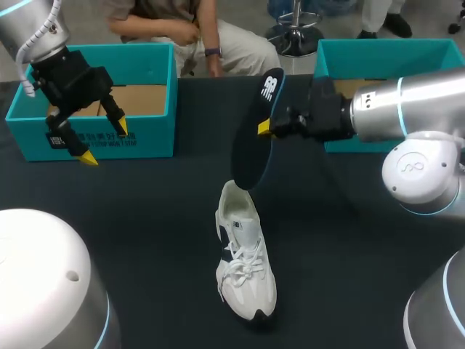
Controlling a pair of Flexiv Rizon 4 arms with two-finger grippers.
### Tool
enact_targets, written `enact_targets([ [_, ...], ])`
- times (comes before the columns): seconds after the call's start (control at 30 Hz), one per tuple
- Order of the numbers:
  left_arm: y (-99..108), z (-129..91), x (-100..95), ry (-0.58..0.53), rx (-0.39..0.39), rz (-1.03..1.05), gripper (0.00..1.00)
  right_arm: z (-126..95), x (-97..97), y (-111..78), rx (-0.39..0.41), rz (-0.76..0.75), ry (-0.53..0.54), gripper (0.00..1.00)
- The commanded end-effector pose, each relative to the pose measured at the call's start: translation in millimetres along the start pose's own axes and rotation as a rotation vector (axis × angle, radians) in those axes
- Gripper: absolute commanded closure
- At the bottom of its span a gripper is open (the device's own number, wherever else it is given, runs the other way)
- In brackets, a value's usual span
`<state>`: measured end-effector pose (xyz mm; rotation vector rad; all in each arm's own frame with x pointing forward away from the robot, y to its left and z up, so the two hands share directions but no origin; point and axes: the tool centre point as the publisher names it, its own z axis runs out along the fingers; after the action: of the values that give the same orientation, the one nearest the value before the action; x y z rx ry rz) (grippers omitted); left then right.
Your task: Take the shoe out of the shoebox, open the shoe tongue, remove and reinsert the insole, then place the shoe into the shoebox
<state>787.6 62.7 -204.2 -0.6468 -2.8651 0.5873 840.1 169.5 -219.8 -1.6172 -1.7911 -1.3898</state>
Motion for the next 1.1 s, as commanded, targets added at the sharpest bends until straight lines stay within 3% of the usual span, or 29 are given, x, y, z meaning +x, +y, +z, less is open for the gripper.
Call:
enact_targets([
  [0.03, 0.2, -0.2, 0.3, 0.001, -0.003, 0.000, 0.00, 5.6, -3.1, -10.0, -0.037, -0.010, 0.018, 1.00],
  [0.4, 0.2, -0.2, 0.3, 0.001, -0.003, 0.000, 0.00, 19.7, -14.3, -22.7, -0.105, -0.061, 0.076, 1.00],
  [0.63, 0.2, -0.2, 0.3, 0.001, -0.003, 0.000, 0.00, 15.2, -20.6, -20.6, -0.127, -0.105, 0.106, 1.00],
  [1.1, 0.2, -0.2, 0.3, 0.001, -0.003, 0.000, 0.00, 3.5, -37.7, -21.6, -0.092, -0.229, 0.191, 1.00],
])
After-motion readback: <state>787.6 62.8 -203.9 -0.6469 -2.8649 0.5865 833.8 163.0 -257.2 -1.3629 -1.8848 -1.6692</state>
